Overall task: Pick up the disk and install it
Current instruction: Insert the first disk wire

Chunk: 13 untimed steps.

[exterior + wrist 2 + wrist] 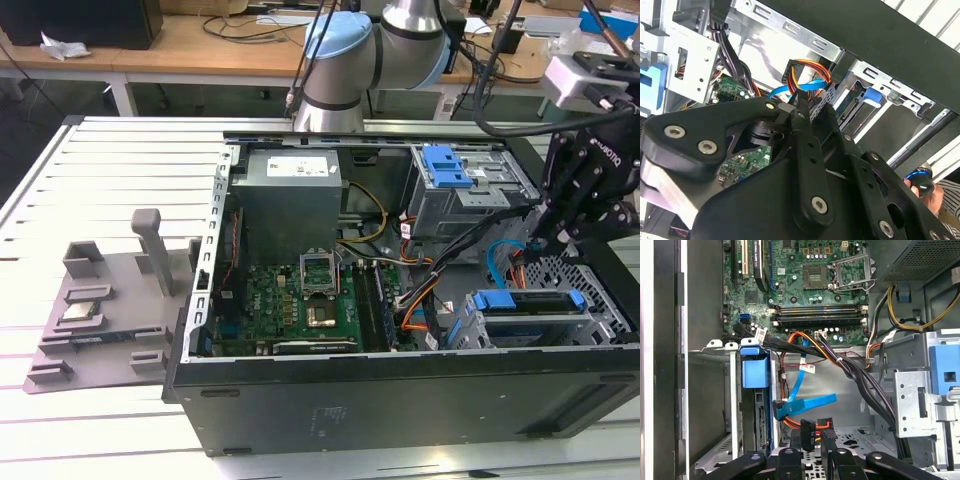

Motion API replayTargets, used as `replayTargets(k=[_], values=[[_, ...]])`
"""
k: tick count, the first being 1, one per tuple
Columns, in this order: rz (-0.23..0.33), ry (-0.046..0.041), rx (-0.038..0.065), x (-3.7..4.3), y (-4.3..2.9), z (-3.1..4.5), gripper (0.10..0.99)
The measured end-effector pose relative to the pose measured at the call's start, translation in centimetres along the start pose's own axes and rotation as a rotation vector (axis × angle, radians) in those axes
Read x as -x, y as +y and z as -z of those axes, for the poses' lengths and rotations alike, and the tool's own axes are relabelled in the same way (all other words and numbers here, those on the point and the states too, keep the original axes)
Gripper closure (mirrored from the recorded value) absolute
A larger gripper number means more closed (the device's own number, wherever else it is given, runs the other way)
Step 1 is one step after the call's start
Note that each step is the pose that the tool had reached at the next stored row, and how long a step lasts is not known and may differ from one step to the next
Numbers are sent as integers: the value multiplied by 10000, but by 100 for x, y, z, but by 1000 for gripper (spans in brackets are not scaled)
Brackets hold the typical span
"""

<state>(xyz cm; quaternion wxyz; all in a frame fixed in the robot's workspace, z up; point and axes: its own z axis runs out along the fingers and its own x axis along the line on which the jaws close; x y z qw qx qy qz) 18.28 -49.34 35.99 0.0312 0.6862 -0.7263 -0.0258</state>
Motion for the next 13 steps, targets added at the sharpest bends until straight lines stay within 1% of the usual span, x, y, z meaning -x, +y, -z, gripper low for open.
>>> replayTargets(k=[4, 8, 9, 11, 13], values=[[-1, 3, 0, -4, -4, -50, 784], [-4, 39, -3, -4, -4, -52, 784], [-5, 47, -3, -4, -4, -52, 800], [-6, 58, -3, -4, -4, -52, 918], [-6, 67, -4, -4, -4, -52, 918]])
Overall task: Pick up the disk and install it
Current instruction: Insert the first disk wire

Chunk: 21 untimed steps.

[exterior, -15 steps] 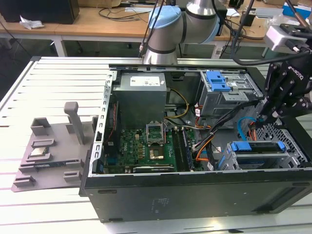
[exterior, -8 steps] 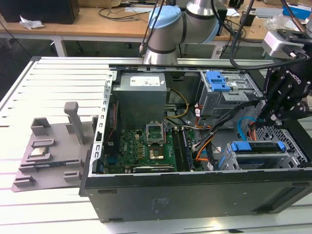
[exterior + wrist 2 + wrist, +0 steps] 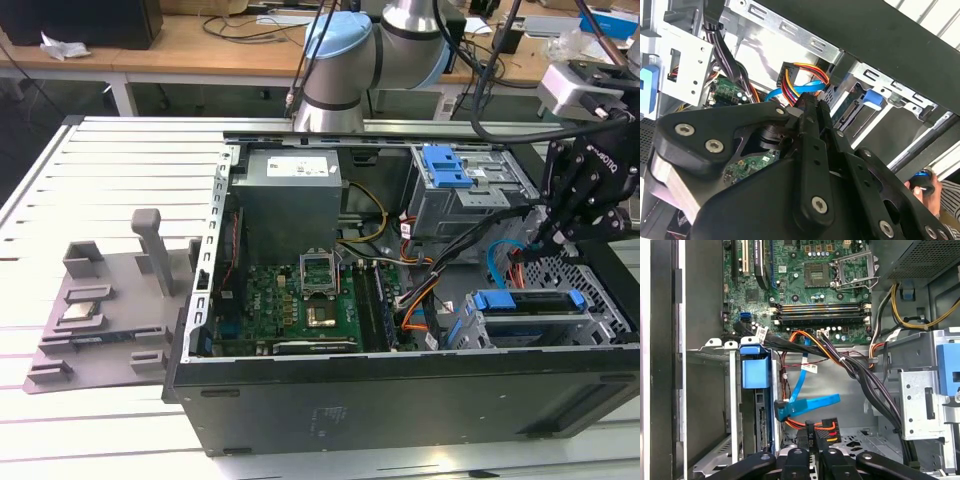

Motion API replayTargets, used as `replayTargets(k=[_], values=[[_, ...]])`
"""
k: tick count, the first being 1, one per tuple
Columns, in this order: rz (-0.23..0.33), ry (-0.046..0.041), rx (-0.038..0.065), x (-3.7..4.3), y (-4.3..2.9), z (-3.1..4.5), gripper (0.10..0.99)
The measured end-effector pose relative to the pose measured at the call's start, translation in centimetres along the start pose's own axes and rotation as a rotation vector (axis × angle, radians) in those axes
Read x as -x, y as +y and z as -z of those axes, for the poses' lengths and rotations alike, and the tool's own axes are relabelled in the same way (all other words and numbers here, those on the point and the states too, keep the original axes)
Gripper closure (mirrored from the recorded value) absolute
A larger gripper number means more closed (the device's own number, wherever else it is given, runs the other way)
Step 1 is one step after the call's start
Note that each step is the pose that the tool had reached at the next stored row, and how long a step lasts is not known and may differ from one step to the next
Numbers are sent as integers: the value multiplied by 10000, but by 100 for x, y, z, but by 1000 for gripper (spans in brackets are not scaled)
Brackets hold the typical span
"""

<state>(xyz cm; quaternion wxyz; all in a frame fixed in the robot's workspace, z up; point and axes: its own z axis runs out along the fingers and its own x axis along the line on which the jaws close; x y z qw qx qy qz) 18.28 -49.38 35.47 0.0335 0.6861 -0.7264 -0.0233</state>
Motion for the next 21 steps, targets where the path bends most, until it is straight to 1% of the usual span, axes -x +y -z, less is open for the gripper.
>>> replayTargets(k=[4, 6, 8, 14, 16, 18, 21], values=[[-2, 18, -1, -3, 0, 0, 918], [0, 18, -1, -23, -2, 0, 918], [-2, 20, -1, -63, -4, -1, 918], [-2, 29, -1, -232, -14, -4, 918], [-2, 30, -1, -264, -16, -4, 918], [-2, 29, -1, -313, -18, -6, 918], [-2, 31, -1, -345, -21, -7, 918]])
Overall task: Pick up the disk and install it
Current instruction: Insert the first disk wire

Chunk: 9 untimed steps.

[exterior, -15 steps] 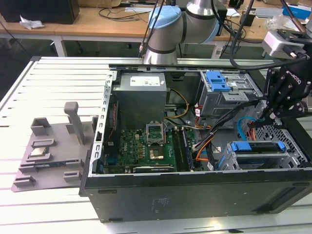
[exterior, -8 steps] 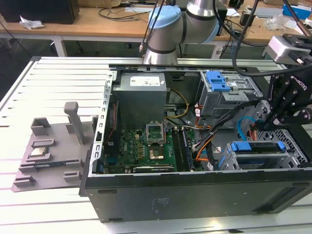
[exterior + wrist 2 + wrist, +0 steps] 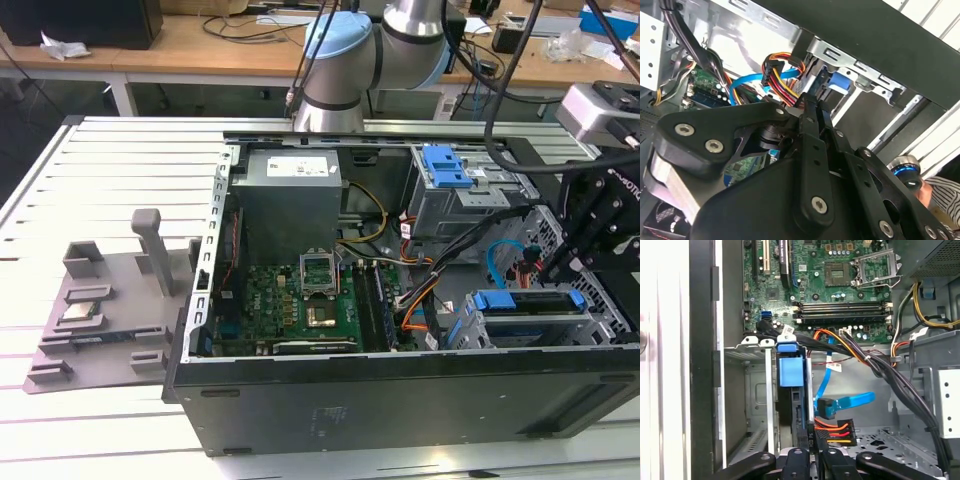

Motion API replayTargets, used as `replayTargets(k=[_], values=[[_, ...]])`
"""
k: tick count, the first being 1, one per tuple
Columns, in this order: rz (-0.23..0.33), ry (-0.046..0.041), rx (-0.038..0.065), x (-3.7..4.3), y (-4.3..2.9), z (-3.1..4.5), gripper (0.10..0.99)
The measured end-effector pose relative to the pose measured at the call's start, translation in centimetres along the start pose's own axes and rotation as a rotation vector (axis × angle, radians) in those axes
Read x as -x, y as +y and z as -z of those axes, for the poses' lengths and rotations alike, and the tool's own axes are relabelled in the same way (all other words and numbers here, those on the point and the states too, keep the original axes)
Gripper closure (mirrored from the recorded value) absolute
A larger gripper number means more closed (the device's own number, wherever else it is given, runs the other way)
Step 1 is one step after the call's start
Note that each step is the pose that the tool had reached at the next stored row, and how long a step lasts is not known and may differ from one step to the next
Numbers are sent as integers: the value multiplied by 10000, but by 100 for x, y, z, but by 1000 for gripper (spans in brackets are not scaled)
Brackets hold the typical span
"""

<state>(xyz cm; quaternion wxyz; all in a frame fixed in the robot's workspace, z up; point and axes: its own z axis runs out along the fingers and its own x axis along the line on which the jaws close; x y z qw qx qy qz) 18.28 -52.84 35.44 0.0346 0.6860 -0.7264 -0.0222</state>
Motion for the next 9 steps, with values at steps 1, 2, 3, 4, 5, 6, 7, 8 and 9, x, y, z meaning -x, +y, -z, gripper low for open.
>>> replayTargets(k=[1, 2, 3, 4, 5, 6, 7, 8, 9], values=[[-1, 0, 0, -9, 0, -1, 918], [-1, 1, 0, -17, -1, -2, 918], [-1, 2, 0, -29, -1, -3, 918], [-2, 2, 0, -52, -3, -4, 918], [-1, 5, 0, -63, -4, -5, 918], [-1, 7, 0, -68, -5, -9, 918], [-2, 8, 3, -68, -16, -35, 918], [-1, 7, 6, -67, -28, -56, 918], [-1, 7, 8, -67, -34, -66, 918]])
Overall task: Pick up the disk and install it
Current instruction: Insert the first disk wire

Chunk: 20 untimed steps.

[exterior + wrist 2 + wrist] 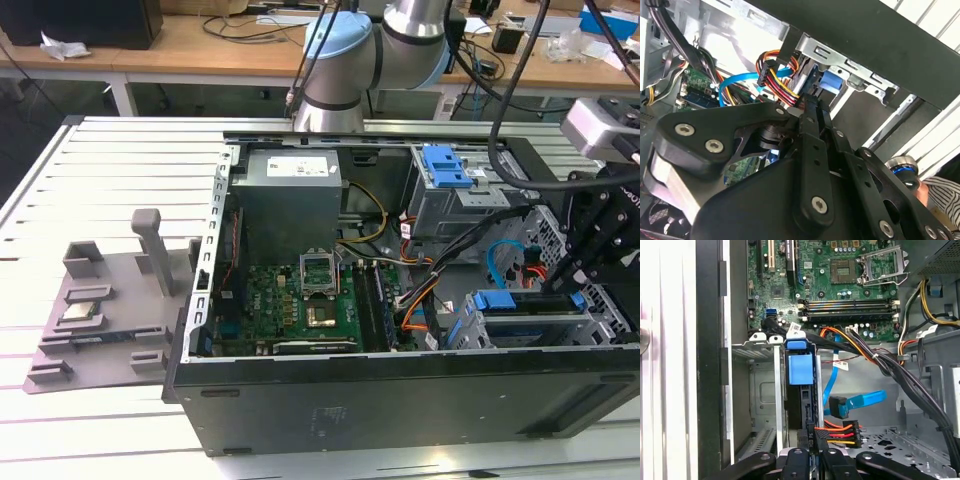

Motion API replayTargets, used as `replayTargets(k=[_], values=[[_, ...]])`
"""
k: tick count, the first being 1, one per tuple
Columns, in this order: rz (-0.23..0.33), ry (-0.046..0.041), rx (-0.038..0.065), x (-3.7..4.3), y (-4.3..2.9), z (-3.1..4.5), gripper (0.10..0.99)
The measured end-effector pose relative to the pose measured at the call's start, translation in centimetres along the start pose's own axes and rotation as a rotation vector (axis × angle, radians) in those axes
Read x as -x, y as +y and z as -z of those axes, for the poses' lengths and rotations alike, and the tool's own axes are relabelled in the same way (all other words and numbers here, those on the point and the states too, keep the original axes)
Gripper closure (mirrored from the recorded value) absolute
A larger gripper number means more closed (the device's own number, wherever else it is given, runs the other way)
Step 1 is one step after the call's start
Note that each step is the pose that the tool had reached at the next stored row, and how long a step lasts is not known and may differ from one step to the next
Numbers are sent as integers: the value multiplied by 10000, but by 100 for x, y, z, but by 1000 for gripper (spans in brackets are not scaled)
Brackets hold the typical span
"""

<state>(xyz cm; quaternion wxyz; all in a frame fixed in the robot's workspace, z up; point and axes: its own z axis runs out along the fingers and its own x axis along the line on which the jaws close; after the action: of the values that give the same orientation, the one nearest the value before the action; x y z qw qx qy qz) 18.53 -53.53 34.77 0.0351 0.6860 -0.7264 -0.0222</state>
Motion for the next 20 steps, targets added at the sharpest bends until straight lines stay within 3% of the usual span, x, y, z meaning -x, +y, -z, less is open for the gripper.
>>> replayTargets(k=[7, 15, 18, 20], values=[[-1, 4, 9, 3, -34, -55, 918], [-36, -3, 4, 3, -26, -75, 918], [-91, -86, 9, 4, -25, -75, 918], [-105, -80, 8, 3, -24, -70, 918]])
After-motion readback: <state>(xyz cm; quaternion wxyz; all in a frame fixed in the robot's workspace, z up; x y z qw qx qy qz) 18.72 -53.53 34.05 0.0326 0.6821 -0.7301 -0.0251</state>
